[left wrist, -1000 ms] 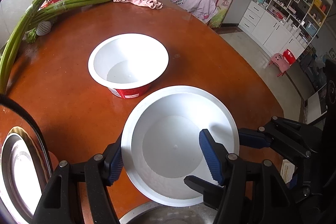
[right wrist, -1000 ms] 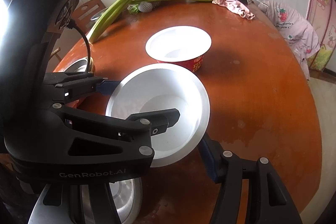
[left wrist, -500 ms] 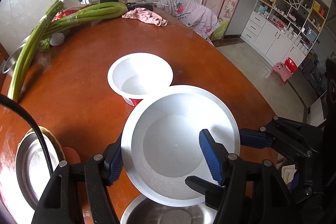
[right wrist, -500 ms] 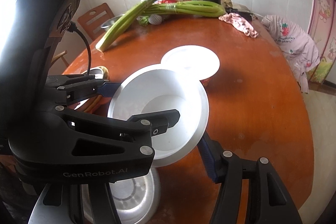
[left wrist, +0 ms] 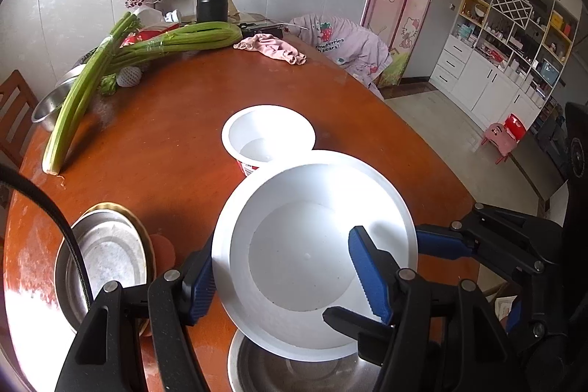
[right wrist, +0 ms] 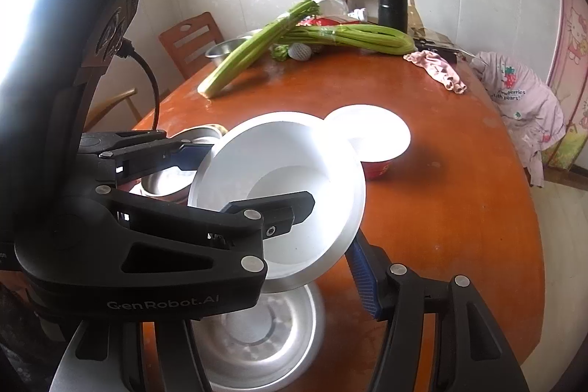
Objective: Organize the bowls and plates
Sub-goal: 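Lift the large white bowl with the right tool over the steel bowl, then lower the white bowl into the steel bowl and open the right tool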
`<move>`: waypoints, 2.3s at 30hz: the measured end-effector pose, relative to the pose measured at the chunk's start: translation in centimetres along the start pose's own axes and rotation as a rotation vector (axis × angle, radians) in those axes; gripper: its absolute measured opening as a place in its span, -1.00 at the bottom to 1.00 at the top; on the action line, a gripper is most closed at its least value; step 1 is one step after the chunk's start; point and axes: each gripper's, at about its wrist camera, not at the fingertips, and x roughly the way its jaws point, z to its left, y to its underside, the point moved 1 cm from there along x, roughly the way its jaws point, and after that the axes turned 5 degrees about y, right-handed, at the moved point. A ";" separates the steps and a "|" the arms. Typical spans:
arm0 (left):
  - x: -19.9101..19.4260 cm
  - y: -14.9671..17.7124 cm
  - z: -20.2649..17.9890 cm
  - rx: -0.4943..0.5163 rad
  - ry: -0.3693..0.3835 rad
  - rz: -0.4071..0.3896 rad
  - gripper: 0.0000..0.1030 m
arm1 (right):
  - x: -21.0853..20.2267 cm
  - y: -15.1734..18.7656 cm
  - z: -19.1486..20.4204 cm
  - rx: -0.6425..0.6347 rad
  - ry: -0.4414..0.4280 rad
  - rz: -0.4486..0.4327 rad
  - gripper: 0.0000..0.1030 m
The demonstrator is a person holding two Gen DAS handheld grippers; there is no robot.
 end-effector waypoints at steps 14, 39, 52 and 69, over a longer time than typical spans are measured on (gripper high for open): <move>-1.9 2.1 0.3 -0.029 0.000 -0.018 0.28 | -1.3 1.3 2.3 -0.033 -0.023 -0.003 0.23; -1.4 6.2 -0.4 -0.034 -0.011 0.039 0.28 | -1.1 4.9 3.7 -0.055 -0.052 0.068 0.23; 0.0 7.7 -0.1 -0.058 -0.007 0.089 0.28 | 0.2 6.1 3.7 -0.057 -0.065 0.126 0.23; 1.3 8.0 0.2 -0.063 -0.034 0.112 0.29 | 1.8 6.5 3.8 -0.052 -0.079 0.163 0.23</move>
